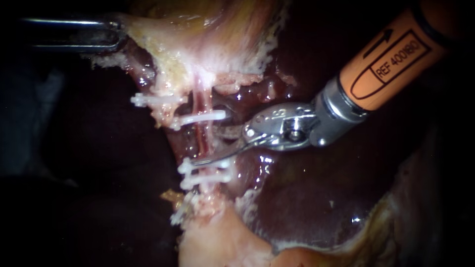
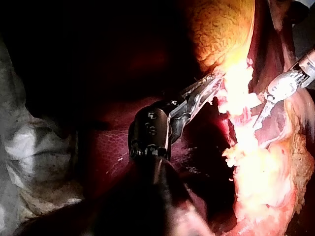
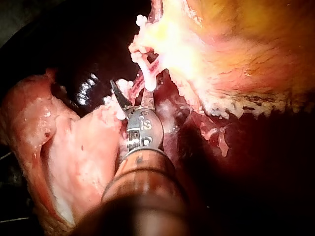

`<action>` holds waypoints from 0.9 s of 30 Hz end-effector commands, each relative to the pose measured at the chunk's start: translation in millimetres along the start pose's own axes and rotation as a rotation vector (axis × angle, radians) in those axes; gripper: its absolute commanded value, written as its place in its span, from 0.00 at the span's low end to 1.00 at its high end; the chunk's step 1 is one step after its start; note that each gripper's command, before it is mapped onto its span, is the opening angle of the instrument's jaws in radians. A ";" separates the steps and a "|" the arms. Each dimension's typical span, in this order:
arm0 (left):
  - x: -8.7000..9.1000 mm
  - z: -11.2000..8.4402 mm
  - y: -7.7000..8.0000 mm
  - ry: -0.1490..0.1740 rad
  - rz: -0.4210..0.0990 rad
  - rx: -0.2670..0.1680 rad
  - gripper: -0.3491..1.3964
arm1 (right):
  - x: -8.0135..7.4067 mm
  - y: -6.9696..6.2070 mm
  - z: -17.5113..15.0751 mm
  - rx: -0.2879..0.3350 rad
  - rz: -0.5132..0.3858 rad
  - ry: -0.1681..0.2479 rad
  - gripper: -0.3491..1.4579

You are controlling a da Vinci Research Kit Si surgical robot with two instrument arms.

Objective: Go to the cutting position right tube

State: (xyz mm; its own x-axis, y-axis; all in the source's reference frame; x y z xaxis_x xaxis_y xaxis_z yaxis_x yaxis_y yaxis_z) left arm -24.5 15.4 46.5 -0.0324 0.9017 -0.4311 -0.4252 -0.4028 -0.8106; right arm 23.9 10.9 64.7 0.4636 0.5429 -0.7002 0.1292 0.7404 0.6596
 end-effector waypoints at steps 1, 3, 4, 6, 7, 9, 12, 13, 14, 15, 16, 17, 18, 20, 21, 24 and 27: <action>0.0 0.0 0.0 0.000 0.000 0.000 0.00 | 0.1 0.0 0.2 0.014 -0.005 0.004 0.91; 0.0 0.0 0.1 0.000 0.000 0.000 0.00 | 0.3 0.0 0.5 0.036 -0.016 0.003 0.90; 0.0 0.0 0.1 0.000 0.000 0.000 0.00 | 0.4 0.0 0.7 0.049 -0.017 0.003 0.90; 0.0 0.0 0.1 0.000 0.000 0.000 0.00 | 0.7 0.0 1.2 0.065 -0.019 0.003 0.89; 0.0 0.0 0.1 0.000 0.000 0.000 0.00 | 0.9 0.0 1.5 0.073 -0.023 0.005 0.88; 0.0 0.0 0.1 0.000 0.000 0.000 0.00 | 1.2 0.0 2.1 0.070 -0.027 0.008 0.88; 0.0 0.0 0.1 0.000 0.000 0.001 0.00 | 1.7 0.0 3.0 0.061 -0.023 0.019 0.88; 0.0 0.0 0.1 0.000 0.000 0.001 0.00 | 1.9 0.1 3.3 0.057 -0.022 0.022 0.88; 0.0 0.1 0.1 0.000 0.000 0.001 0.00 | 2.0 0.1 3.6 0.053 -0.015 0.026 0.88; 0.0 0.1 0.2 0.000 0.000 0.001 0.00 | 2.2 0.2 3.8 0.049 -0.009 0.027 0.88; 0.0 0.1 0.2 0.000 0.000 0.001 0.00 | 2.2 0.2 4.0 0.045 -0.008 0.027 0.88; 0.0 0.1 0.2 0.000 0.000 0.001 0.00 | 2.3 0.3 4.1 0.045 -0.002 0.030 0.88; 0.0 0.1 0.2 0.001 0.000 0.001 0.00 | 2.4 0.3 4.2 0.045 -0.002 0.036 0.88; 0.0 0.1 0.2 0.001 0.000 0.001 0.00 | 2.5 0.3 4.4 0.047 0.004 0.048 0.88; 0.0 0.1 0.2 0.001 0.000 0.001 0.00 | 2.5 0.3 4.4 0.047 0.004 0.051 0.88; 0.0 0.2 0.2 0.001 0.000 0.002 0.00 | 2.6 0.1 4.4 0.051 0.010 0.062 0.88; 0.0 0.2 0.2 0.001 0.000 0.002 0.00 | 2.8 -0.3 4.4 0.065 0.015 0.075 0.87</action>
State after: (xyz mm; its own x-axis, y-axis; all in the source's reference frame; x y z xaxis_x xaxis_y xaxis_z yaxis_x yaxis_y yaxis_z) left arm -24.8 15.4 46.3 -0.0318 0.9015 -0.4316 -0.4262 -0.4028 -0.8100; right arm 29.1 10.4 63.7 0.3968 0.5860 -0.7065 0.1847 0.7030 0.6868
